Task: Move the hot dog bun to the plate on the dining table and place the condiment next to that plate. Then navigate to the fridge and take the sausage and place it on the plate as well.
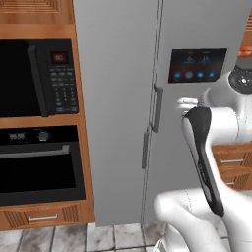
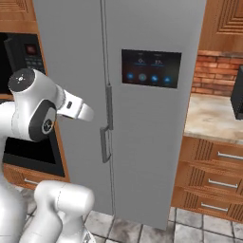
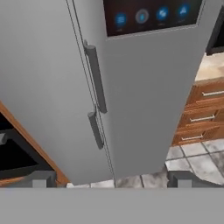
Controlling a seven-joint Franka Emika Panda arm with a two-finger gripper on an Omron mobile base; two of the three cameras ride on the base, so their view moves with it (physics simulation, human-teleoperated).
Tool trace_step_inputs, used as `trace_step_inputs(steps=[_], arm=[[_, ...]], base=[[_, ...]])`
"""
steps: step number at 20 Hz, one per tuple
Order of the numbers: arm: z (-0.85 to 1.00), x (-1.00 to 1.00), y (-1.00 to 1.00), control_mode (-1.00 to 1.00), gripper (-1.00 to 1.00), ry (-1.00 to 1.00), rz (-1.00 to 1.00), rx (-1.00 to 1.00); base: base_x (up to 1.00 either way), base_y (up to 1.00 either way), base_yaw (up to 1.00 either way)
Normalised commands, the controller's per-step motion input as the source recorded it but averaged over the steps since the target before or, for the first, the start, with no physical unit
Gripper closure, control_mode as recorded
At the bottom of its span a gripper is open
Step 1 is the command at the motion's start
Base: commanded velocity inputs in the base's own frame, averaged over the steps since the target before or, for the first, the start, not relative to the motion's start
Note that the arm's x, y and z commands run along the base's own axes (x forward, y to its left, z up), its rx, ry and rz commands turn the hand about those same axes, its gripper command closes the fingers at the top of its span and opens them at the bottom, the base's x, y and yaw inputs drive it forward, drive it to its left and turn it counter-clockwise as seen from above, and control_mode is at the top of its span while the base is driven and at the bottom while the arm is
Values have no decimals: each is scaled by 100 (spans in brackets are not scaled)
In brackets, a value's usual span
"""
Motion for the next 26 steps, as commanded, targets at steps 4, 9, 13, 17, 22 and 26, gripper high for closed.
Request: trace_step_inputs(steps=[4,9,13,17,22,26], arm=[[-19,65,0,-100,-100,3,10,0],[-24,50,0,-100,-100,0,3,0],[-29,73,0,-100,-100,0,1,0],[-36,76,-5,-100,-100,0,1,0],[-41,67,-5,-100,-100,0,2,0],[-39,68,0,-100,-100,0,1,0]], base=[[0,0,0],[0,0,0],[0,0,0],[0,0,0],[0,0,0],[0,0,0]])
